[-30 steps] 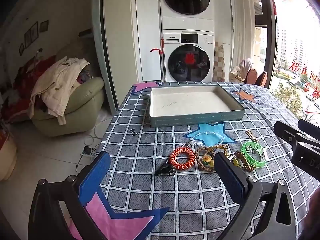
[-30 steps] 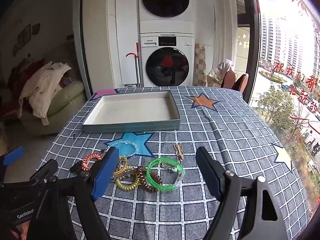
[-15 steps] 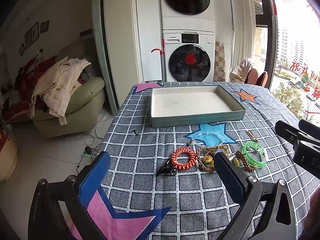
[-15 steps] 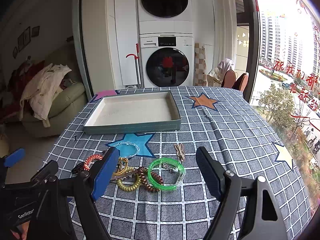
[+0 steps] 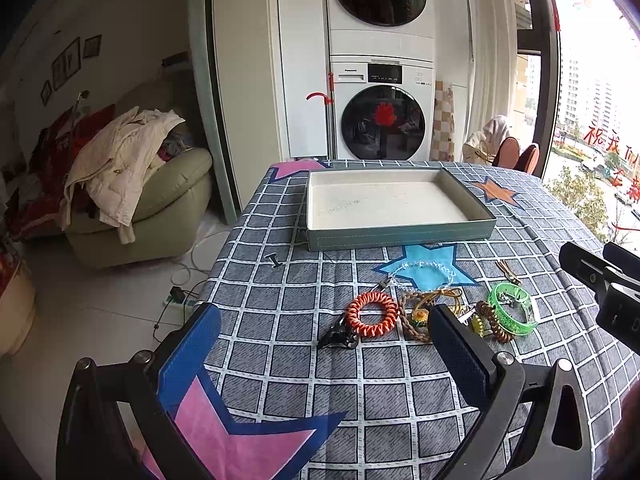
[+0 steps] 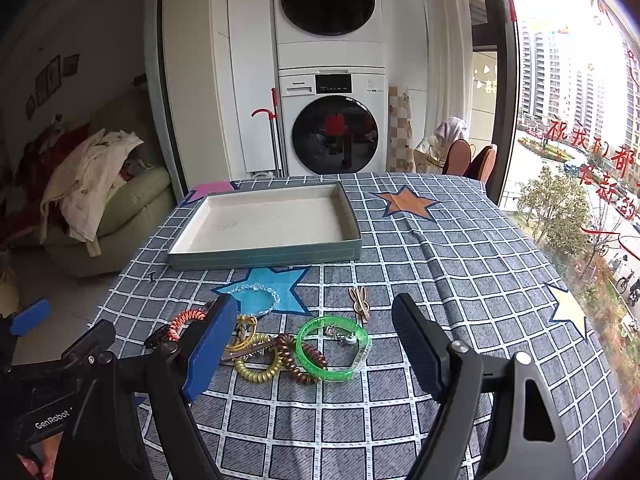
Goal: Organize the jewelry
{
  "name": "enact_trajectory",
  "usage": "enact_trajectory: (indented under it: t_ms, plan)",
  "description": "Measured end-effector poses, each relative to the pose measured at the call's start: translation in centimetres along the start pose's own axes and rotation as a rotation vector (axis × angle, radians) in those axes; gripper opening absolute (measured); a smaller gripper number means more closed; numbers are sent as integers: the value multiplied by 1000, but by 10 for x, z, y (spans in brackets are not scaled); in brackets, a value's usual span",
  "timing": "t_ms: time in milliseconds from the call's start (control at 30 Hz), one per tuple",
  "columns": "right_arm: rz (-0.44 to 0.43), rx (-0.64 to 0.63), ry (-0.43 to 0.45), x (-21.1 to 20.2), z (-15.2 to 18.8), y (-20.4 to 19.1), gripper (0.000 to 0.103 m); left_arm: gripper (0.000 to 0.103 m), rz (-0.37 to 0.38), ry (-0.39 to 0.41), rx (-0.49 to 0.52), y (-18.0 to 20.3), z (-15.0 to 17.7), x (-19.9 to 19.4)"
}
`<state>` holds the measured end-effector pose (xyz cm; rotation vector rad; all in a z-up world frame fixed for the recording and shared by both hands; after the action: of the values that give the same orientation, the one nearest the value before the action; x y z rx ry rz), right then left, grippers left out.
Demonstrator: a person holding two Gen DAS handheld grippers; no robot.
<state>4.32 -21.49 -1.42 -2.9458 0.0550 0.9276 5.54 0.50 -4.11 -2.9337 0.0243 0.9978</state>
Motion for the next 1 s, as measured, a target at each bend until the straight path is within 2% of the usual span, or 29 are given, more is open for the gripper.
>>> enact_trajectory:
  t_ms: [1000]
  plan:
    - [-1, 4, -1, 0, 2, 0, 82, 103, -1, -18, -7, 0, 3, 5]
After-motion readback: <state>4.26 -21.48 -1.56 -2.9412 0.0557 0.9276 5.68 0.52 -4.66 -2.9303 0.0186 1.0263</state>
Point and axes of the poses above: each gripper's, at about its wrist camera, not at the fingertips, and x roughly the way its jaws point, y to its right, z to its underside, the point moved 8 cm from there along x, roughly the way its jaws point, and after that the axes turned 1 degree about -y, right-handed, at the moved point
